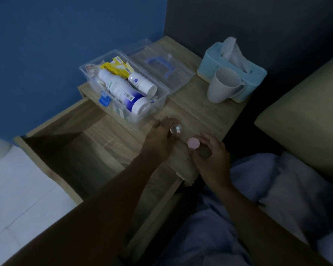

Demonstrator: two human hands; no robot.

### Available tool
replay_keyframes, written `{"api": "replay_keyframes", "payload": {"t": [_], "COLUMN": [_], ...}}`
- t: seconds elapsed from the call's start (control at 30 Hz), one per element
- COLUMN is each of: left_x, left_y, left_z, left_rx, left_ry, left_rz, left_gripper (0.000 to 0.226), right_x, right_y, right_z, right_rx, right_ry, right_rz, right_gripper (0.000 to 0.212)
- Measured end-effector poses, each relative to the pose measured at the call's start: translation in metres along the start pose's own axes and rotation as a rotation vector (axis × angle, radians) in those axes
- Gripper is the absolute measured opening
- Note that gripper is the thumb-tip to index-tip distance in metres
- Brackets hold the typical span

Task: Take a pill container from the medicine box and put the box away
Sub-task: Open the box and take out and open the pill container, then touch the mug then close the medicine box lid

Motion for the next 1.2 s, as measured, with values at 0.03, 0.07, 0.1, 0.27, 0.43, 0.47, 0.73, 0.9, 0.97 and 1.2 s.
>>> {"api": "replay_keyframes", "payload": {"t": [0.03, 0.07, 0.1, 0.27, 0.43, 0.47, 0.73, 0.9, 0.97, 1.2], "left_x": [-0.003, -0.005, -0.005, 0.0, 0.017, 0.019, 0.024, 0.019, 0.019, 0.018], "left_y": [0.001, 0.001, 0.002, 0.009, 0.032, 0.038, 0.062, 0.058, 0.06, 0.056], "left_z": [-0.002, -0.004, -0.004, -0.003, -0.009, -0.011, -0.02, -0.021, -0.022, -0.018], "left_rx": [0.013, 0.025, 0.033, 0.027, -0.024, -0.049, -0.087, -0.084, -0.109, -0.21], "left_ry": [-0.013, -0.016, -0.01, 0.015, -0.141, -0.206, -0.544, -0.62, -0.631, -0.766], "left_rz": [-0.009, -0.01, -0.008, -0.036, -0.087, -0.095, -0.113, -0.168, -0.172, -0.212], "left_gripper": [0.035, 0.037, 0.039, 0.063, 0.069, 0.067, 0.06, 0.066, 0.066, 0.075], "right_x": [0.0, 0.0, 0.0, -0.003, 0.008, 0.014, 0.054, 0.037, 0.031, 0.021], "right_y": [0.002, 0.003, 0.004, 0.004, 0.001, -0.004, -0.088, -0.156, -0.175, -0.202], "right_z": [0.001, 0.003, 0.006, 0.015, 0.015, 0.011, -0.046, -0.046, -0.042, -0.024], "right_rx": [-0.009, -0.025, -0.036, -0.089, -0.147, -0.11, 0.253, 0.208, 0.198, 0.124], "right_ry": [0.016, 0.027, 0.033, -0.072, -0.172, -0.149, 0.119, 0.438, 0.538, 0.612], "right_rz": [0.003, 0.003, -0.005, -0.085, -0.016, 0.021, 0.085, -0.125, -0.18, -0.287], "right_gripper": [0.051, 0.055, 0.059, 0.071, 0.048, 0.039, 0.025, 0.074, 0.088, 0.098]}}
Point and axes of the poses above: each hand's wrist, its own y-axis away from the middle knuckle, its own x-axis out of the back of the hand, z = x × y, the point moved 7 cm from there along -y, towards the middle knuckle, and after that the axes turned 5 degrees about z, right-handed, at the moved point
